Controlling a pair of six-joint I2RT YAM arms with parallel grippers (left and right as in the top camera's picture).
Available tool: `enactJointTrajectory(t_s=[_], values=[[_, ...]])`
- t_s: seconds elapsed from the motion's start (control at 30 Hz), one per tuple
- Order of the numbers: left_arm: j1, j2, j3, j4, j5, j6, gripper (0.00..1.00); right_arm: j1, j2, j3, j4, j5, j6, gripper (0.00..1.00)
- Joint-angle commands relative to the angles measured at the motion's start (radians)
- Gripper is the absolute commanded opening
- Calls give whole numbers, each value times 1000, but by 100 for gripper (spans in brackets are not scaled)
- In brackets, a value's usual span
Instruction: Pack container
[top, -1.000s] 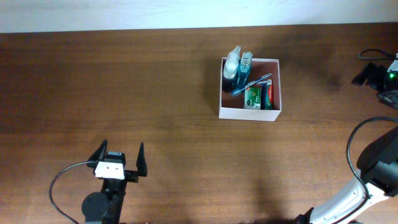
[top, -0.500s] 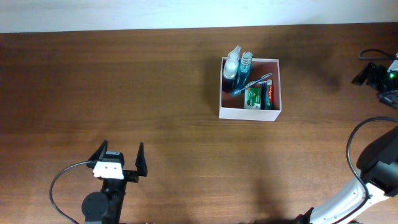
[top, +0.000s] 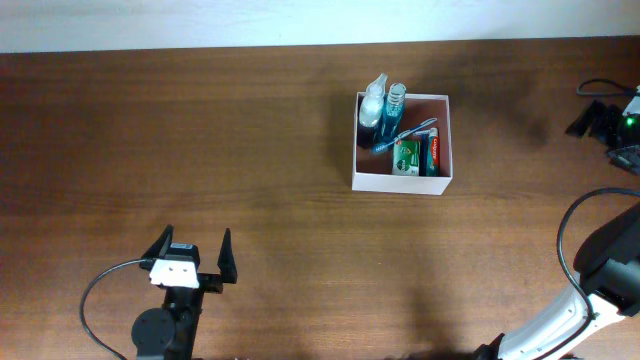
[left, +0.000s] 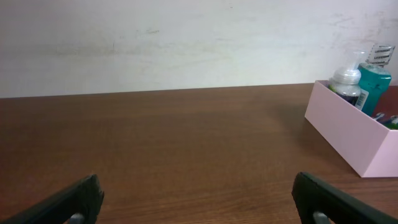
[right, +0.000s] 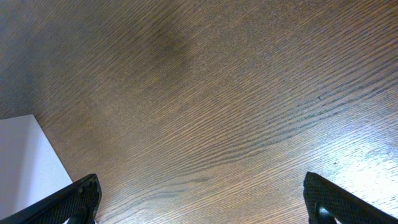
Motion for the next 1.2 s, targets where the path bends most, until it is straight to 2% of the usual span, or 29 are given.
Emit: enactJointTrajectory(t_s=[0.0,0.4,0.53,0.87,0.97,1.17], values=[[6,-9,-2,-8,-8,-13,99,-2,-1,12,2,2,-2,99],[6,-9,-2,-8,-8,-13,99,-2,-5,12,2,2,-2,99],[6,-9,-2,-8,-8,-13,99,7,-74,12,2,2,-2,99],[6,-9,-2,-8,-8,-13,99,89,-448,12,2,3,-7,99],[6,-9,-2,-8,-8,-13,99,119,-563,10,1,61,-47,99],[6,-9,-2,-8,-8,-13,99,203,-821,-71,21,65,-47,99]])
